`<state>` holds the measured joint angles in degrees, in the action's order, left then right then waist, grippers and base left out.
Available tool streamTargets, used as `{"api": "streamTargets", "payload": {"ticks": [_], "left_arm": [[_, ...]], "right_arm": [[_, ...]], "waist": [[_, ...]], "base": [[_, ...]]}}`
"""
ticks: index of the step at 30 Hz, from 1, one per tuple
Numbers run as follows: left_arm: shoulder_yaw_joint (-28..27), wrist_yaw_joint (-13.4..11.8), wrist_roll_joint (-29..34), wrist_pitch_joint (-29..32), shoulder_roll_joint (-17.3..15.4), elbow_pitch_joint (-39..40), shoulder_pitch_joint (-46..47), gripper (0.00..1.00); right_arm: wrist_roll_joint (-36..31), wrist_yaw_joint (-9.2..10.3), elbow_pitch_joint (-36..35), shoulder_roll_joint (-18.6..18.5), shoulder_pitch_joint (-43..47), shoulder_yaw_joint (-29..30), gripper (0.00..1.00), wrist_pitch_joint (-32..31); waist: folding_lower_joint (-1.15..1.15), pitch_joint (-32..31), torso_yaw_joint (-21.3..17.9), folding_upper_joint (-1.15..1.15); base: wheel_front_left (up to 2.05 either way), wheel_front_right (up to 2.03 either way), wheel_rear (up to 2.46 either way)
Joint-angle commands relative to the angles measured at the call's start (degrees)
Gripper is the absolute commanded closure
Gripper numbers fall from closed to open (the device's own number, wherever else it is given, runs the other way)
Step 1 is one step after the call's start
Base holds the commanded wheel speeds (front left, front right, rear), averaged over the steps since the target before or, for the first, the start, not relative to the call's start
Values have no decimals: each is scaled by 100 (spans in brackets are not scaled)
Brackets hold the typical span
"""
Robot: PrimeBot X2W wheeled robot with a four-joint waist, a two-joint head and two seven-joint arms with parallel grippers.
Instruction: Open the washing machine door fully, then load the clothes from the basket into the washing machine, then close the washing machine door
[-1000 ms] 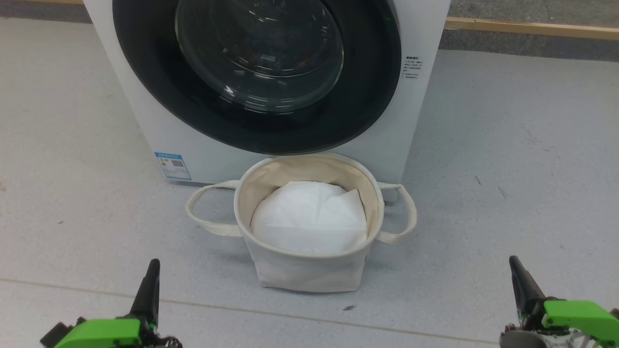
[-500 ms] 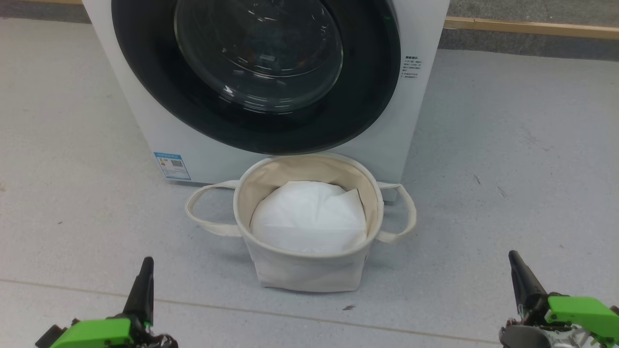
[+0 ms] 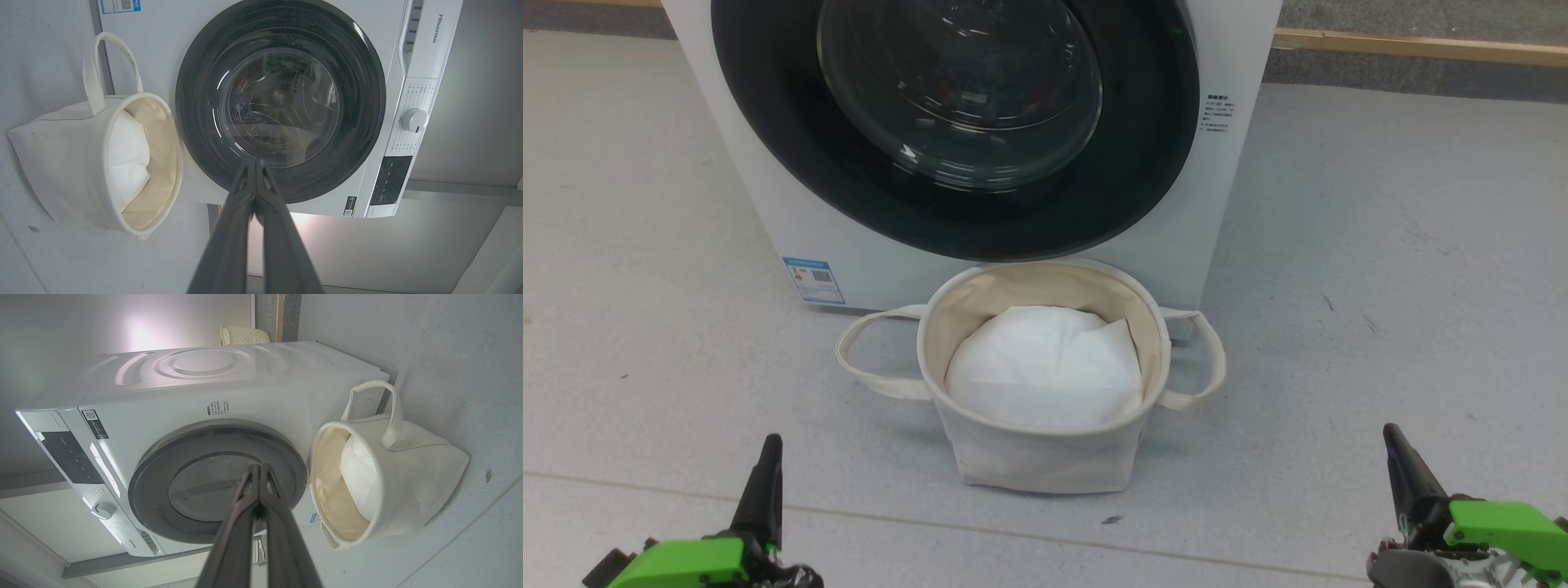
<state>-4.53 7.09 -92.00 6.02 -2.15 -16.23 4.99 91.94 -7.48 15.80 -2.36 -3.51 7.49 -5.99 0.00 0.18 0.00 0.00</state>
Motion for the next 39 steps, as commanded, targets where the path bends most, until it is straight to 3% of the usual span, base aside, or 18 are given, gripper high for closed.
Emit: {"api": "streamTargets", "payload": {"ticks": [1,39], "left_arm": [[-197,40,-18,46,-73,217,120,100],[-197,40,-19,46,-73,218,120,100]], "right_arm": [[32,-1,-179,-64,-266,-108,100,-40],[25,-1,-178,-59,-267,-100,100,-47]], "waist": [[0,0,0,0],[0,0,0,0]], "base": [[0,0,0],[0,0,0]]}}
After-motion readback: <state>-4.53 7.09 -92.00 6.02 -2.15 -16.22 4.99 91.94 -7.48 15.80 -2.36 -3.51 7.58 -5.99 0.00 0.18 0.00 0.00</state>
